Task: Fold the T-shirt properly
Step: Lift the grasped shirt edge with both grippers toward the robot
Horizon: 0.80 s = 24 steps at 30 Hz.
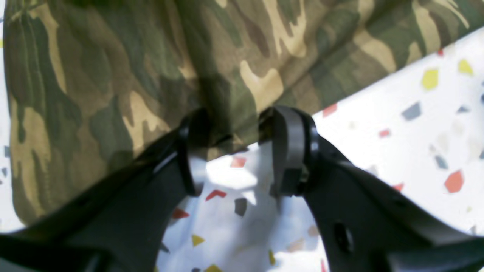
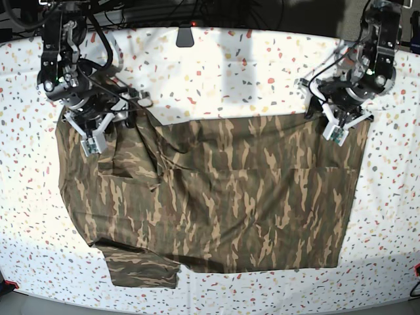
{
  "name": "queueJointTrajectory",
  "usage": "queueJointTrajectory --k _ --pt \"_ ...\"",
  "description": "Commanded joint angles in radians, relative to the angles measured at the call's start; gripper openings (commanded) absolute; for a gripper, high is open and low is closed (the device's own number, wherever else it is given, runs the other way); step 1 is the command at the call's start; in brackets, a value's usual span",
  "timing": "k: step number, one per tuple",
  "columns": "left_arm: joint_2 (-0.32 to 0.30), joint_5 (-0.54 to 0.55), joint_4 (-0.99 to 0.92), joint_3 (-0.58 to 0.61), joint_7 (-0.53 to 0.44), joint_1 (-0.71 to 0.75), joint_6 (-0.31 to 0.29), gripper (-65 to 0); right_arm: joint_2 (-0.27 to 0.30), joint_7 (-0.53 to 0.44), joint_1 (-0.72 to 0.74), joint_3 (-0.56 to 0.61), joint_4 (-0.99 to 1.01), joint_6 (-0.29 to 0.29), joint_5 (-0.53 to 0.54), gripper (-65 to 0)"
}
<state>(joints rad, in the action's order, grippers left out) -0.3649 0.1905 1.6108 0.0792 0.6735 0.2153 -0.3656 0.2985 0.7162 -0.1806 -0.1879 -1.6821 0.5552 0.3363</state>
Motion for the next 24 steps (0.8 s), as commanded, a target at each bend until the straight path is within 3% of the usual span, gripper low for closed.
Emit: queueJointTrajectory --k 1,5,16,19,24 --pt "-0.016 -0.037 -0.003 -0.001 0.08 0.028 0.019 -38.6 0.012 -0.016 0.005 -0.003 -0.02 0.007 0.009 -35.6" --pt "-0.044 -0.034 -0.003 -0.001 0.08 0.073 0.06 -38.6 0.012 -0.021 -0.039 -0.003 -0.032 0.015 0.008 -35.6" --pt "-0.051 -0.043 0.065 -0.002 0.048 0.148 0.06 -39.1 0.014 -0.054 -0.119 -0.079 -0.079 0.015 0.021 -35.6" --pt "-0.051 -0.163 0.115 -0.002 -0.032 0.13 0.06 -39.0 0.015 -0.054 -0.119 -0.093 -0.101 0.015 0.038 -35.6" --pt "-0.081 -0.447 0.1 0.011 -0.288 0.102 0.059 -39.0 0.014 -0.062 -0.116 -0.093 -0.113 0.015 0.039 -35.6"
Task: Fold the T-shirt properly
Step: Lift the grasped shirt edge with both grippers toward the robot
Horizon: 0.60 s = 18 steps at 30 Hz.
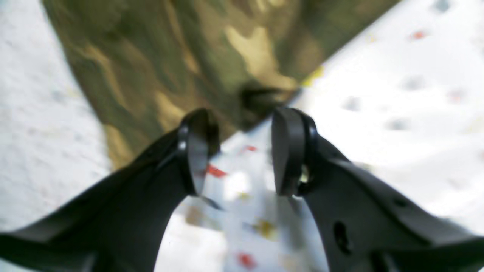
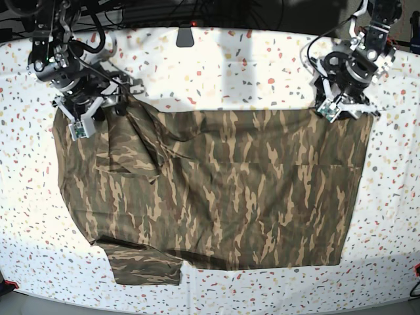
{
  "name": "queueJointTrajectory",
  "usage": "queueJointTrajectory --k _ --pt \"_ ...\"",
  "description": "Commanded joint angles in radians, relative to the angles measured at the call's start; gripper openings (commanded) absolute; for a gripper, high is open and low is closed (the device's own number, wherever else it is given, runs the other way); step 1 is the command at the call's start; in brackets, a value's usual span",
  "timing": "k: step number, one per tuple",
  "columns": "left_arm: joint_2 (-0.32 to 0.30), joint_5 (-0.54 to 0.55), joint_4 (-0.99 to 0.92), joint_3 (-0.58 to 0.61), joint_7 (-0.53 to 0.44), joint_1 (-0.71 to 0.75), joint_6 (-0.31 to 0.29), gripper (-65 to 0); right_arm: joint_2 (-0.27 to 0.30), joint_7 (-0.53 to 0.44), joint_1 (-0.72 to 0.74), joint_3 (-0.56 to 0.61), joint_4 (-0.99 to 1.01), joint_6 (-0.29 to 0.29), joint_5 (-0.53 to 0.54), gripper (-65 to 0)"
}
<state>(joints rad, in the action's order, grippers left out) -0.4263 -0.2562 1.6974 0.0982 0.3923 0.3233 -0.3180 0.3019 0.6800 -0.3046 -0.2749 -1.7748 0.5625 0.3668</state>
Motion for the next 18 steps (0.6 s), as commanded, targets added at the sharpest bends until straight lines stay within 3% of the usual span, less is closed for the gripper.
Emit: queueJointTrajectory --k 1,5,8,18 --pt "-0.043 -0.03 0.006 0.0 -0.033 -0.009 0.012 -39.0 0.011 -0.028 0.008 -0.006 -0.021 0.008 0.008 -35.6" --pt "-0.147 -0.158 -0.022 0.031 -0.158 -0.011 0.014 -39.0 0.011 -0.029 0.011 -0.006 -0.021 0.008 0.008 -35.6" --pt "-0.191 -0.196 -0.034 0.056 -0.233 -0.01 0.015 -39.0 0.011 -0.036 0.011 -0.006 -0.021 0.008 0.009 -35.6" --pt "-0.187 -0.381 -0.119 0.213 -0.252 -0.06 0.035 -39.0 0.011 -0.033 0.011 -0.006 -0.021 0.007 0.012 -35.6"
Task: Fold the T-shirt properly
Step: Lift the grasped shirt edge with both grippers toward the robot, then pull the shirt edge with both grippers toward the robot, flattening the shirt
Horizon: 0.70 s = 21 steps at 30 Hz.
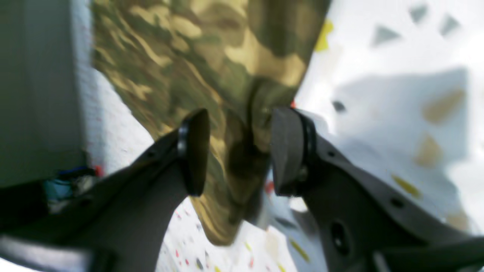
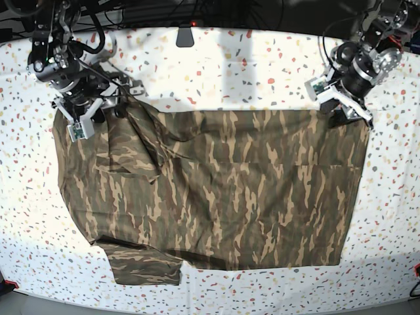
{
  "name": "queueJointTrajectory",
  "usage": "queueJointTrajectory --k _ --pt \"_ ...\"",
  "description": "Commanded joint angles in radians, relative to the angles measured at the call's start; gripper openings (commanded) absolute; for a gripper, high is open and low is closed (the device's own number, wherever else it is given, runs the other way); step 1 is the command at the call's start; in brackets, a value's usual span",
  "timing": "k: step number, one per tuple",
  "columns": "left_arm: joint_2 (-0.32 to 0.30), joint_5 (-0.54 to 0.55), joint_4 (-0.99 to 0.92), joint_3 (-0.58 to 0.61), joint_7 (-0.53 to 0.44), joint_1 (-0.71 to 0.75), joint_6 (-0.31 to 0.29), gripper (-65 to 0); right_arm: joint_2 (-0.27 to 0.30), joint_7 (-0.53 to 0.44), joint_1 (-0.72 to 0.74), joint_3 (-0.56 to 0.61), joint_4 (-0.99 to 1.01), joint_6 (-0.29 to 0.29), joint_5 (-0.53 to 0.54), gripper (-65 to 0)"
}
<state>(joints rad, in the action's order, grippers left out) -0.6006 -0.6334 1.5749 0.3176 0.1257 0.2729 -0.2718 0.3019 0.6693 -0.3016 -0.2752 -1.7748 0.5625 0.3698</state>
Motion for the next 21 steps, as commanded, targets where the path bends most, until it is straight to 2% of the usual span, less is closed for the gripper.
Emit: queueJointTrajectory --k 1,4,5,7,10,17,21 --pt "-0.012 -0.011 -0.025 0.003 0.027 -0.026 0.001 -39.0 0.011 -0.02 0.008 -0.006 -0.021 0.008 0.009 -35.6" --pt "-0.012 -0.021 -0.093 0.013 0.041 -0.066 0.003 -39.3 0.011 -0.017 0.008 -0.006 -0.021 0.008 0.009 -35.6" --pt "-0.012 -0.021 -0.105 0.013 0.041 -0.072 0.003 -41.2 0.011 -0.017 0.008 -0.006 -0.021 0.008 0.009 -35.6" --pt "-0.013 -0.021 -0.108 0.013 0.044 -0.071 0.003 -48.5 0.011 -0.018 0.008 -0.006 -0.021 0.007 0.009 -35.6" --pt "-0.013 0.0 -0.107 0.012 0.076 -0.071 0.003 -64.2 0.011 -0.017 0.008 -0.006 -0.021 0.008 0.009 -35.6" --pt "-0.015 0.158 -0.055 0.013 0.279 -0.07 0.003 -65.0 0.011 -0.006 0.005 -0.006 -0.037 0.008 0.007 -35.6" --pt "-0.015 0.198 -0.005 0.012 0.315 -0.039 0.003 -65.0 0.011 0.013 0.004 -0.006 -0.066 0.008 0.0 -35.6"
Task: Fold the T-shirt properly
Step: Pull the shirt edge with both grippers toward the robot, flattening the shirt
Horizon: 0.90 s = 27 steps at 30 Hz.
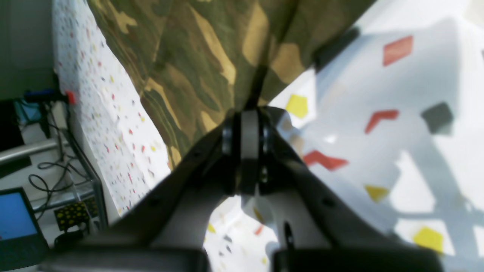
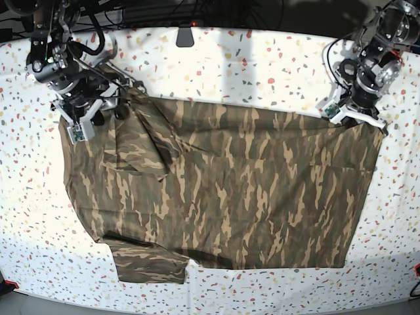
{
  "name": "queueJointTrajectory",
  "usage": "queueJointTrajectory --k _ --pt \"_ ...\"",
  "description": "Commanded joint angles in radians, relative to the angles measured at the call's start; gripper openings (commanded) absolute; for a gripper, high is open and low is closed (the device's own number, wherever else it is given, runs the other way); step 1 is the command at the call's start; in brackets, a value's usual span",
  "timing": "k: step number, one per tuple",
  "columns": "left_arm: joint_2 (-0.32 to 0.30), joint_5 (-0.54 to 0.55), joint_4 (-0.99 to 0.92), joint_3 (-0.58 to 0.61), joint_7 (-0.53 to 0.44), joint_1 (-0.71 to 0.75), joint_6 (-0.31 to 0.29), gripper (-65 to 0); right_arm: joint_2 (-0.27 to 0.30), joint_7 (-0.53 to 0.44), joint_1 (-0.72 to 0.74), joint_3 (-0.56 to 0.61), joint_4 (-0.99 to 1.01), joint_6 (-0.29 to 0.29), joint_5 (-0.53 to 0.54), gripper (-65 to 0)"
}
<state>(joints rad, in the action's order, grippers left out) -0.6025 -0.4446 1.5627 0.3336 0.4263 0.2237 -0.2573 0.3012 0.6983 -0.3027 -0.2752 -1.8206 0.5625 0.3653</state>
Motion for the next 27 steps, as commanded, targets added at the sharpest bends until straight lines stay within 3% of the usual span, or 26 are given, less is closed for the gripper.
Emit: queueJointTrajectory --k 1,11,14,17,23,27 --pt "-0.013 0.009 0.025 -0.004 0.014 0.028 -0.011 -65.0 0.013 -0.015 0.005 -0.006 -0.021 0.008 0.005 -35.6" --pt "-0.013 0.008 0.106 -0.004 -0.067 0.142 -0.012 -65.0 0.012 0.018 -0.018 -0.006 -0.014 0.019 0.006 -35.6" --pt "-0.013 0.008 0.106 -0.004 -0.068 0.142 -0.012 -65.0 0.032 0.023 -0.063 -0.006 -0.02 0.136 0.001 -35.6" --pt "-0.013 0.008 0.106 -0.004 -0.068 0.142 -0.012 -65.0 0.114 0.029 -0.124 0.01 -0.1 0.136 -0.009 -35.6" --pt "-0.012 0.008 0.106 -0.004 -0.089 0.139 -0.012 -65.0 0.373 0.036 -0.246 0.045 -0.352 0.136 -0.167 -35.6" --pt "-0.013 0.008 0.106 -0.004 -0.093 0.14 -0.012 -65.0 0.457 0.041 -0.311 0.062 -0.378 0.136 -0.179 -35.6"
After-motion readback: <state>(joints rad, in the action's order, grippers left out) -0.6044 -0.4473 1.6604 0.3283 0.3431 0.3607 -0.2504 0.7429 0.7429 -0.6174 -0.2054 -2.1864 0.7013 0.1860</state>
